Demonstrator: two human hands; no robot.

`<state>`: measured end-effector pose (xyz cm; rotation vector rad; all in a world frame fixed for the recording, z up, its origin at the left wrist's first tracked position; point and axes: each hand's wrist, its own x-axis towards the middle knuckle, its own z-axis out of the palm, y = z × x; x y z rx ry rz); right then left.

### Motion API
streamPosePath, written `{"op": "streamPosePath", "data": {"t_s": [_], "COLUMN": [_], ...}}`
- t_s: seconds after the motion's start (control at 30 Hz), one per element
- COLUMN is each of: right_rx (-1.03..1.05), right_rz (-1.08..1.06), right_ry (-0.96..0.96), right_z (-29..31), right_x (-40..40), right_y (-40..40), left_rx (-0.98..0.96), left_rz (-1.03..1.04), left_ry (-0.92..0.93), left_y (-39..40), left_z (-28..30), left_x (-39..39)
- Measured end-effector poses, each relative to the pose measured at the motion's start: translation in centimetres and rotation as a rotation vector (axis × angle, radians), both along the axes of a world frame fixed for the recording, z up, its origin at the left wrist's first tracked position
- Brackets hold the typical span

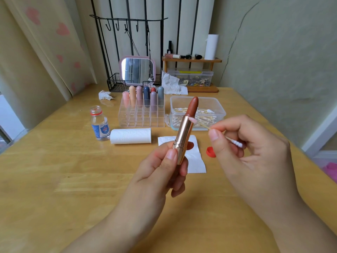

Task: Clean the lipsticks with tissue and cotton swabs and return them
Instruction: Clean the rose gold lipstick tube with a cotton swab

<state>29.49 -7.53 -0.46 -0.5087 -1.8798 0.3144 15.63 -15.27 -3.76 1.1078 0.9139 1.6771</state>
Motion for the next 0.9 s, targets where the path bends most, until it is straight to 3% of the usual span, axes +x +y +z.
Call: {"op": "streamPosePath", "data": {"t_s": [0.27,0.53,0.9], "right_rx": [0.028,-0.071,0.009], "right_rz": [0.084,0.070,0.057], "right_ry": [-0.122,0.025,-0.075], "right_z": [-0.04,0.30,0.07], "right_x": [-0.19,-0.01,0.03], "right_y": [-0.34,-0.03,0.02], "left_rx": [0.012,0.026,0.012], "left_rz": [-0.031,-0.055,-0.081], "left_ry": [-0.072,-0.005,-0.038], "left_y": [-0.04,-0.05,-0.06], "left_z": [0.01,-0.19,-0.30], "left_x": [-0.07,-0.30,-0.30]}}
